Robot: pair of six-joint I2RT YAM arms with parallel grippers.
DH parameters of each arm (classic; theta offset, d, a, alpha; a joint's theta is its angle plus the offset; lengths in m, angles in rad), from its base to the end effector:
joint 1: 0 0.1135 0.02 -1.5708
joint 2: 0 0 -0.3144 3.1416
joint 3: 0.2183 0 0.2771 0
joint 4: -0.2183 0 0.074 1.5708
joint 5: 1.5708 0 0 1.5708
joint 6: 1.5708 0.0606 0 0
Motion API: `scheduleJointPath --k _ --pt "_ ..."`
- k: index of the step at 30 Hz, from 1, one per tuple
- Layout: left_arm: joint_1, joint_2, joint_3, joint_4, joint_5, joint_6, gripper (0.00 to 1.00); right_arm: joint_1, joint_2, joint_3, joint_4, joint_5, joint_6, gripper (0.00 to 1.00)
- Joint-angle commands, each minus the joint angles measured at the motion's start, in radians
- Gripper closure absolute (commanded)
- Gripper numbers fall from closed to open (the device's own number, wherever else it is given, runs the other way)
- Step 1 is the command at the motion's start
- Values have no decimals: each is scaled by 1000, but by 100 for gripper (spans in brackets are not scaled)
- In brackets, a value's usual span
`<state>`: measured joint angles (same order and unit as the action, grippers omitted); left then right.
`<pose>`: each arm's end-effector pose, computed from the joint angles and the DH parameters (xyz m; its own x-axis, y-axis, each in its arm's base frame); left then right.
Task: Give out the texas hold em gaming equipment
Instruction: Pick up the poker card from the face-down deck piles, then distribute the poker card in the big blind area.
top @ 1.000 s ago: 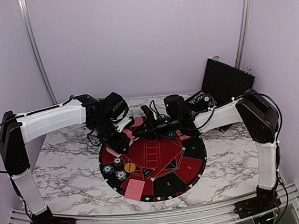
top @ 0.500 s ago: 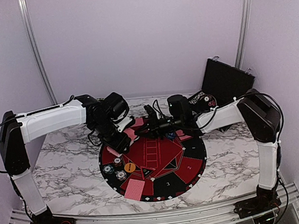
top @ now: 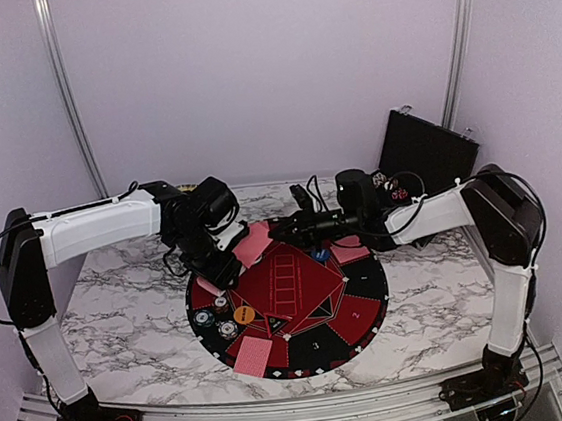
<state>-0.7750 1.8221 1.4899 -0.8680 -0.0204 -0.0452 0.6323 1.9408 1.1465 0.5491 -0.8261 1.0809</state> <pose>0.3025 -0.2946 0.2611 -0.6966 0.6190 -0.3627 0.6635 0.7482 0.0026 0.3590 0.3183 0.2278 -0.9533 0.0429 -0.2990 -0.2864 0.1855 0.9400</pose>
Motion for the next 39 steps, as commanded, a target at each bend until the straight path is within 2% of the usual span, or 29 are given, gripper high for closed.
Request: scheduleJointPath --k 1,10,17,23,27,32,39 --pt "7 -41 -5 -12 -16 -10 72 -24 -53 -19 38 -7 11 100" --pt "25 -49 -29 -2 -21 -16 72 -80 -114 -105 29 -26 -14 100" --pt "38 -59 -35 1 -25 -17 72 -72 -165 -173 -119 -93 -172 100" --pt "49 -65 -38 2 -27 -16 72 51 -188 -189 -336 -99 -383 100" --pt "52 -66 -40 3 -24 -16 72 137 -169 -192 -394 -73 -460 100" --pt "54 -66 -43 3 -23 -12 72 218 -123 -178 -424 -47 -487 100" --pt "55 -63 -43 3 -20 -10 72 270 -48 -178 -397 -18 -461 100"
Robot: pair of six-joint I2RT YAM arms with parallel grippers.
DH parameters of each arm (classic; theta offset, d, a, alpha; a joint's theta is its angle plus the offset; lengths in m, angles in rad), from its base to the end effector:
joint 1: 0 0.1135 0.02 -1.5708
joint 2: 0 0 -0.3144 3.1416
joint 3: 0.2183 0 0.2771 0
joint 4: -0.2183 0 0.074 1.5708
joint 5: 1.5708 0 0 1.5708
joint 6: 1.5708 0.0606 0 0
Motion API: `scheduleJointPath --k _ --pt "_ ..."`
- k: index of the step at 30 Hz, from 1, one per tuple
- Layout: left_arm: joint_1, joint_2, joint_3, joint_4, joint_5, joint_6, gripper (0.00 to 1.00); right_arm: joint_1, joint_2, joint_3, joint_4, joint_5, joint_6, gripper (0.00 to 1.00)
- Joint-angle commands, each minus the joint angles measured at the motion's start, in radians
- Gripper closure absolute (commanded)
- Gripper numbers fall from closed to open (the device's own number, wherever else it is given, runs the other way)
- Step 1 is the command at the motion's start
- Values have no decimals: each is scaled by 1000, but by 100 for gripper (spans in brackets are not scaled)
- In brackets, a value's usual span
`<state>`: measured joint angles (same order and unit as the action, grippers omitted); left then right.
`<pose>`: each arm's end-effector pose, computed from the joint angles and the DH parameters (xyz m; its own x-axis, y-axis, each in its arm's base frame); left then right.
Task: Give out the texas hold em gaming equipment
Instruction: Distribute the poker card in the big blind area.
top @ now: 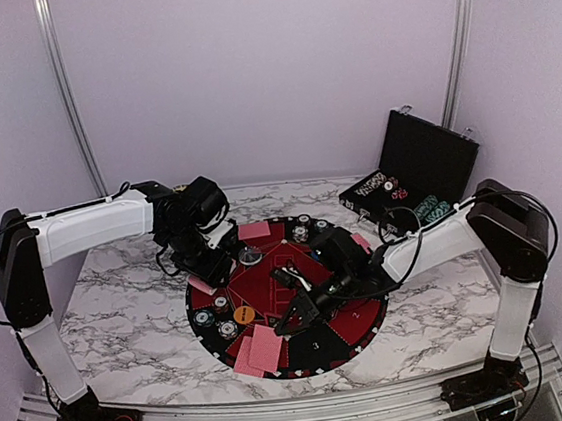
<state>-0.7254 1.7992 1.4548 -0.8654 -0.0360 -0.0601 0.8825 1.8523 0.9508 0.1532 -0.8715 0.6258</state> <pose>0.3109 -0.2728 0.2590 -0.7380 0.5741 -0.3546 0.6103 0.7921 0.0124 0.2215 0.3423 0.1637 -0.8502 -0.4401 -0.2890 -0.4385 0.2881 0.8513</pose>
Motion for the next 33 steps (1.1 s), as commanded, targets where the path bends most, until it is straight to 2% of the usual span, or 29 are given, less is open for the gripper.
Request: scheduleJointPath --k 1,9,18,33 --pt "5 -40 -8 0 -3 6 72 21 53 17 9 27 2 100" --pt "7 -42 -13 5 0 8 72 30 110 31 31 34 27 100" --pt "11 -47 -20 8 4 9 72 30 128 81 -33 93 8 82" --pt "11 -53 -22 8 22 11 72 9 53 116 -185 215 -52 63"
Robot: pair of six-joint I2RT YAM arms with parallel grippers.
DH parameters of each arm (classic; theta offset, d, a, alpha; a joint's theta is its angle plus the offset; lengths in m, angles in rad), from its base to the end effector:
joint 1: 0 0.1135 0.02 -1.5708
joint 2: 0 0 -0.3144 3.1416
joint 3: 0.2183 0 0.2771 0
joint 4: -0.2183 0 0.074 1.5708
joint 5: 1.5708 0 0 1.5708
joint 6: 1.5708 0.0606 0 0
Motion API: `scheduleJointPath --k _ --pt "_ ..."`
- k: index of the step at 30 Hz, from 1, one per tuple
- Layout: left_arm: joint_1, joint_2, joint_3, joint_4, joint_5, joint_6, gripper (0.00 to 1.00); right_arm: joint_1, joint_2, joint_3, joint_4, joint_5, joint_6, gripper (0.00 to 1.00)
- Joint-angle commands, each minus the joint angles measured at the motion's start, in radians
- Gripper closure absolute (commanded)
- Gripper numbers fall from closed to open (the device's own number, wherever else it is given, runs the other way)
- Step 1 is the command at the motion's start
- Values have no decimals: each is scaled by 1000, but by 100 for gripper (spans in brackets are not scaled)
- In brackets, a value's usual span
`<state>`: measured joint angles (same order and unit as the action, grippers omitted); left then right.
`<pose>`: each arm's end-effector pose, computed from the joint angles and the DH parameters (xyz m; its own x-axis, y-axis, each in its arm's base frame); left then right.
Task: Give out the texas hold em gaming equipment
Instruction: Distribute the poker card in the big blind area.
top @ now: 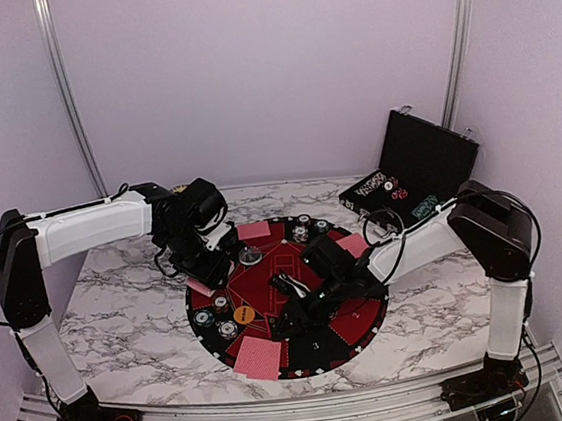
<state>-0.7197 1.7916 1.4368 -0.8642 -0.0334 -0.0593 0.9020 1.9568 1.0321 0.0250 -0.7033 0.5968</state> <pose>0.3095 -0.2686 0.2562 -0.7432 0.5727 -0.3458 0.6072 0.7945 0.0109 0.2321 0.3569 0.1308 -0.8781 -0.4198 -0.2297 -0.4283 0.4755 0.7684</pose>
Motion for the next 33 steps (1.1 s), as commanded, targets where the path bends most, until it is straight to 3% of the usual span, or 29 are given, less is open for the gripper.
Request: scheduleJointPath --k 1,6,16,19,33 --pt "5 -46 -3 7 25 10 72 -16 -62 32 -56 47 -22 63" --pt "1 -41 7 6 29 11 72 -63 -121 31 -36 49 -4 57" --pt "-43 -17 48 -5 48 13 72 -224 -88 36 328 -108 260 33" --pt "-58 -9 62 -8 56 14 72 -226 -57 95 345 -110 279 28" --pt "-91 27 123 -22 64 22 72 -213 90 220 469 -178 411 29"
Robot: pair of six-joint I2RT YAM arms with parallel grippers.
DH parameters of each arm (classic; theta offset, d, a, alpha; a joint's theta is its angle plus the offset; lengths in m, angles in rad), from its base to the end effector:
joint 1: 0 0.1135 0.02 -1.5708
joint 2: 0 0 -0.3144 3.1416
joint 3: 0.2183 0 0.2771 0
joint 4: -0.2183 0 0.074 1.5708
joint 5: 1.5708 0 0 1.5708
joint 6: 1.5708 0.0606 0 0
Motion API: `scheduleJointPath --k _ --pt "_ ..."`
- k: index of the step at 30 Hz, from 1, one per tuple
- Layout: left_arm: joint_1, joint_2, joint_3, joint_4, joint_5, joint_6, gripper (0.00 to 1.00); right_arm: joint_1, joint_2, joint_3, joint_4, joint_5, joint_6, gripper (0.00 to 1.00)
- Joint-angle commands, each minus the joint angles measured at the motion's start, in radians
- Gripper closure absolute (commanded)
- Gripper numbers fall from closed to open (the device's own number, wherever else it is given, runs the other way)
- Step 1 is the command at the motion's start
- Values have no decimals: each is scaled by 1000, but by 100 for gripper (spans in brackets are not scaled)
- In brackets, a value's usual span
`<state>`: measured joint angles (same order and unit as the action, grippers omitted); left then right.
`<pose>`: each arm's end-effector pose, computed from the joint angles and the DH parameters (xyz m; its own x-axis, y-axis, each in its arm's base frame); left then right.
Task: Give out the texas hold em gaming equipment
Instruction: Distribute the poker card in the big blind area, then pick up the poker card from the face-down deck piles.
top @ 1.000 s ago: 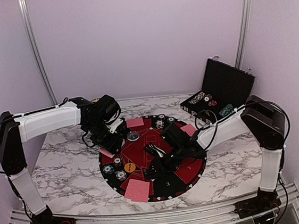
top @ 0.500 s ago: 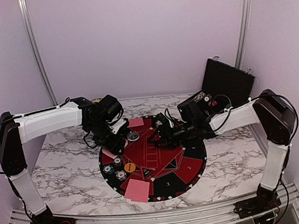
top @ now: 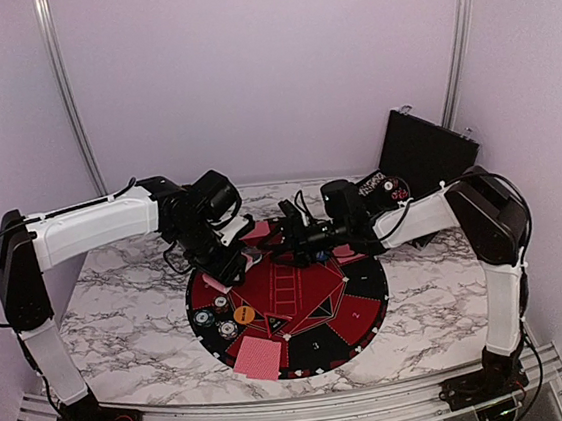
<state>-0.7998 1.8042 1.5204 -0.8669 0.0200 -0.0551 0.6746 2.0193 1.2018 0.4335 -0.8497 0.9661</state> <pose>0.2947 -0.3050 0.2784 -0.6751 0.6158 -0.4062 0.6866 0.7259 -0.0407 0.3549 0.3421 0.1978 -0.9530 -0.0667 -0.2956 -0.3029 0.2383 0.9227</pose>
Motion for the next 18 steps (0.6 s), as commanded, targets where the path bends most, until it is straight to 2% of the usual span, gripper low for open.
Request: scheduleJointPath --k 1,18 --pt "-13 16 41 -21 11 18 72 18 30 56 62 -32 43 29" --pt "-23 35 67 -29 8 18 72 97 108 157 54 -27 62 32"
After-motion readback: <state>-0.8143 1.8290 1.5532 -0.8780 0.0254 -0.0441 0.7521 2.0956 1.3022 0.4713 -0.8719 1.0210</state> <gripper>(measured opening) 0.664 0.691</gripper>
